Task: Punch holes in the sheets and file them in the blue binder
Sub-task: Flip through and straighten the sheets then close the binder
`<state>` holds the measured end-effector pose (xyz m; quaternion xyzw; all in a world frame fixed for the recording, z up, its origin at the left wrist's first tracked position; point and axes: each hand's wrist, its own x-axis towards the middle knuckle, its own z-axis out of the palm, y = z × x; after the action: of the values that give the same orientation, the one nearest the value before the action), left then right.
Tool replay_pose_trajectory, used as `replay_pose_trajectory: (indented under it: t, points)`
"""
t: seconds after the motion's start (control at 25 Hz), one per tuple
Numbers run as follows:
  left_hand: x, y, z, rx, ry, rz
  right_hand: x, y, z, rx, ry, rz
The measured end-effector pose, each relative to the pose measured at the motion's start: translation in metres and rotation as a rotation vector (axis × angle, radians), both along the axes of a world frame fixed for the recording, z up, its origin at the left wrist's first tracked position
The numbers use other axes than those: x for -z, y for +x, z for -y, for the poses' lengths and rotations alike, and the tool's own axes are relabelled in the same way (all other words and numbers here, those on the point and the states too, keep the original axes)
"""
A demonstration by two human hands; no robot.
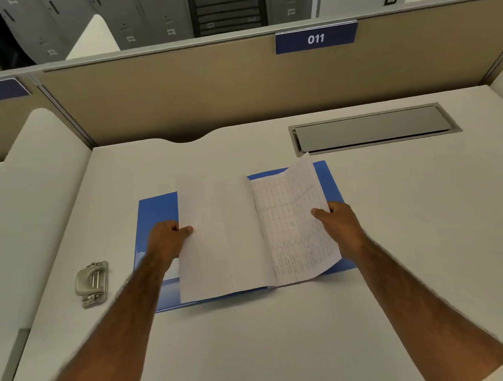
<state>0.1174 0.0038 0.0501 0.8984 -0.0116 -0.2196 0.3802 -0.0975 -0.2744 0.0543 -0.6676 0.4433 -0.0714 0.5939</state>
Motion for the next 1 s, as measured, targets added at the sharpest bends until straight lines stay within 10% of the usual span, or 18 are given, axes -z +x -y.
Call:
replay_pose_trajectory:
  t: [0.72,1.0]
  points:
    - [0.024,-0.014,0.017,-0.034,0.204,0.468,0.002,-0.008,-0.006,0.006,-0.033,0.016]
    - [-0.043,-0.091,0.138,0.234,-0.326,-0.092,-0.014,0.012,-0.032,-0.092,0.018,0.189]
